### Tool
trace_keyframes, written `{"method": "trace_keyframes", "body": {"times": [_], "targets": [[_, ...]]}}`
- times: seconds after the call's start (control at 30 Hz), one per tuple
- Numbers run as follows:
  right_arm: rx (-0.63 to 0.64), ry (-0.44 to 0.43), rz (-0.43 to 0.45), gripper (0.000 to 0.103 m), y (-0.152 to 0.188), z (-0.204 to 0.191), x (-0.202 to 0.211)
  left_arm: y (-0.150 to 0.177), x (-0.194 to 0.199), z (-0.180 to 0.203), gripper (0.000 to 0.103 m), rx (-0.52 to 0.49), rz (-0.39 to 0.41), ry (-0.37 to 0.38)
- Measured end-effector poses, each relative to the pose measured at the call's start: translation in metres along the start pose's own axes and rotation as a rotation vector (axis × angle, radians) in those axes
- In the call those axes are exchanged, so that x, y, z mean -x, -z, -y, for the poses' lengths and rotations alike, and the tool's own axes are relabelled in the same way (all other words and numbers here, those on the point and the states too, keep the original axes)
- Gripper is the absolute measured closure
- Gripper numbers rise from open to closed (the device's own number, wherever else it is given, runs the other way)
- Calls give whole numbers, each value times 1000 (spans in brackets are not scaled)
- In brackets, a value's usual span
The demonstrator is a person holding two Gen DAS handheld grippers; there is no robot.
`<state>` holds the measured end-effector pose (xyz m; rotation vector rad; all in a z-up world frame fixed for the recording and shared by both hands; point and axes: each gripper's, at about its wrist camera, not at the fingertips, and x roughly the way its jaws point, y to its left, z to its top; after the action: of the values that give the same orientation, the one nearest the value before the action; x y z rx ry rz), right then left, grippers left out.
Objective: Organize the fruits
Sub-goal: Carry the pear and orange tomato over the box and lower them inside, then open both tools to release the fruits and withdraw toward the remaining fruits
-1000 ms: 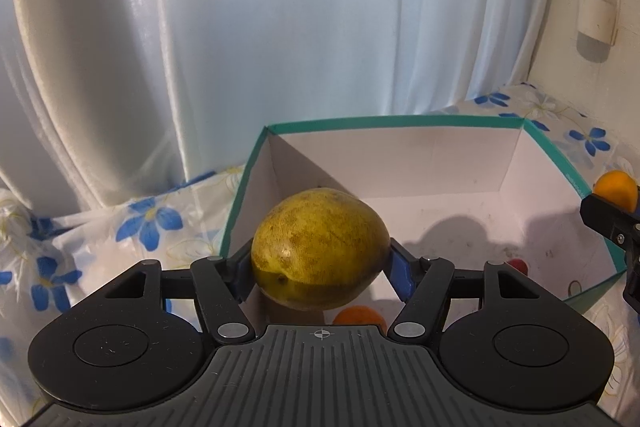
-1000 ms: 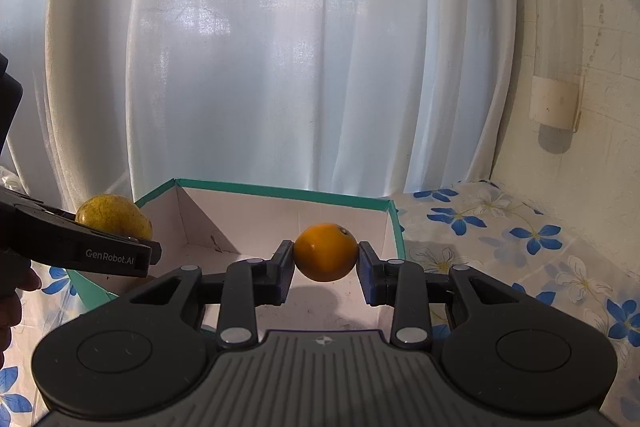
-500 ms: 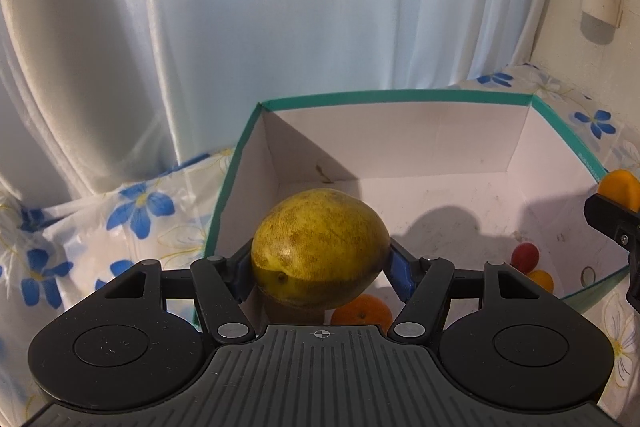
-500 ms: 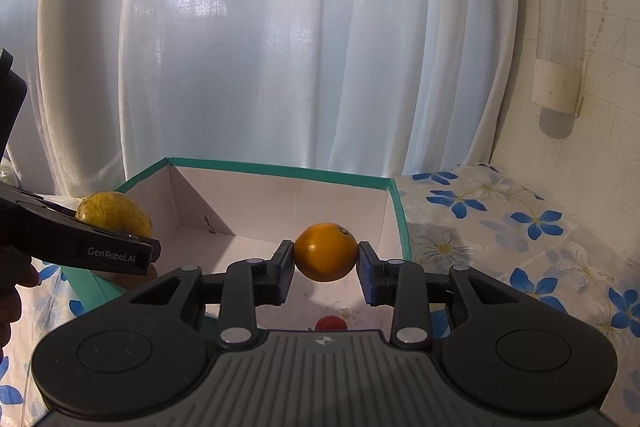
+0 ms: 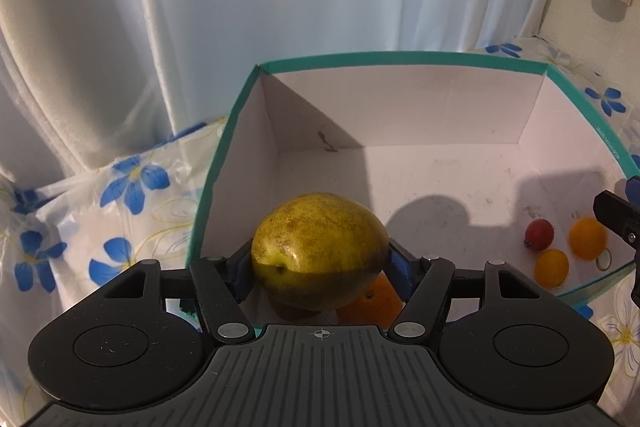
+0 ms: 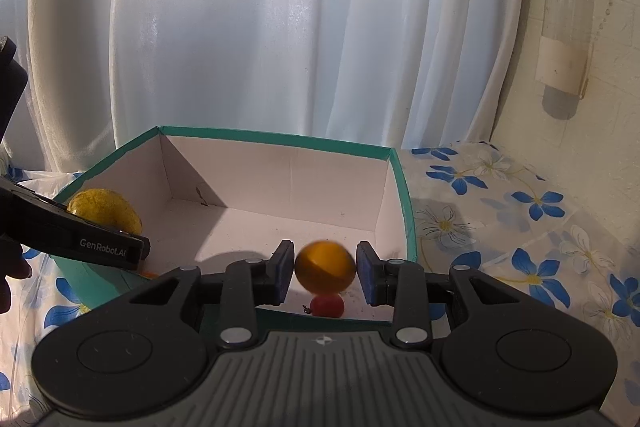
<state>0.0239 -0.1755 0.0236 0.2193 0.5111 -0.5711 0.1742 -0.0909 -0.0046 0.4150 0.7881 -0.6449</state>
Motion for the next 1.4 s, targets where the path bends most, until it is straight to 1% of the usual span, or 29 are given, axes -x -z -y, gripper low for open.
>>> {"method": "trace_keyframes", "body": {"times": [0.03, 0.07, 0.1, 0.13, 0.17, 0.23, 0.43, 0.6, 0.77, 0.93, 0.97, 1.03, 1.1, 1.17, 1.3, 1.4], "targets": [[2, 4, 4, 69, 0, 0, 1, 0, 1, 0, 30, -1, 1, -5], [5, 9, 8, 69, 0, 0, 2, 0, 3, 0, 33, 0, 9, -10], [4, 13, 13, 69, 0, 0, 3, -1, 7, -1, 33, 1, 25, -14], [3, 18, 18, 67, 0, 0, 5, -2, 11, -2, 31, 6, 43, -12], [0, 22, 21, 65, 1, 1, 7, -2, 15, -4, 28, 12, 56, -2], [-7, 24, 27, 64, 1, 1, 11, -4, 21, -5, 24, 22, 71, 22], [-13, 28, 42, 60, 3, 0, 25, 0, 28, -2, 24, -6, 70, -19], [-22, 36, 52, 58, 7, -2, 42, 6, 43, -9, 24, 7, 87, -16], [-49, 39, 46, 57, 19, -4, 64, 15, 58, -13, 24, 2, 102, -16], [-81, 45, 42, 47, 36, -7, 87, 30, 76, -21, 24, -16, 136, -5], [-88, 44, 41, 46, 39, -9, 91, 34, 81, -23, 24, -21, 156, 3], [-98, 25, 35, 45, 49, -13, 98, 42, 89, -26, 24, -39, 195, 24], [-95, 7, 25, 43, 57, -18, 104, 50, 92, -27, 24, -71, 213, 45], [-77, -1, 11, 40, 64, -25, 108, 59, 91, -25, 24, -111, 214, 62], [-57, -11, -14, 40, 75, -35, 113, 82, 84, -20, 24, -187, 196, 95], [-51, -8, -19, 40, 78, -39, 116, 96, 74, -15, 24, -236, 172, 144]]}}
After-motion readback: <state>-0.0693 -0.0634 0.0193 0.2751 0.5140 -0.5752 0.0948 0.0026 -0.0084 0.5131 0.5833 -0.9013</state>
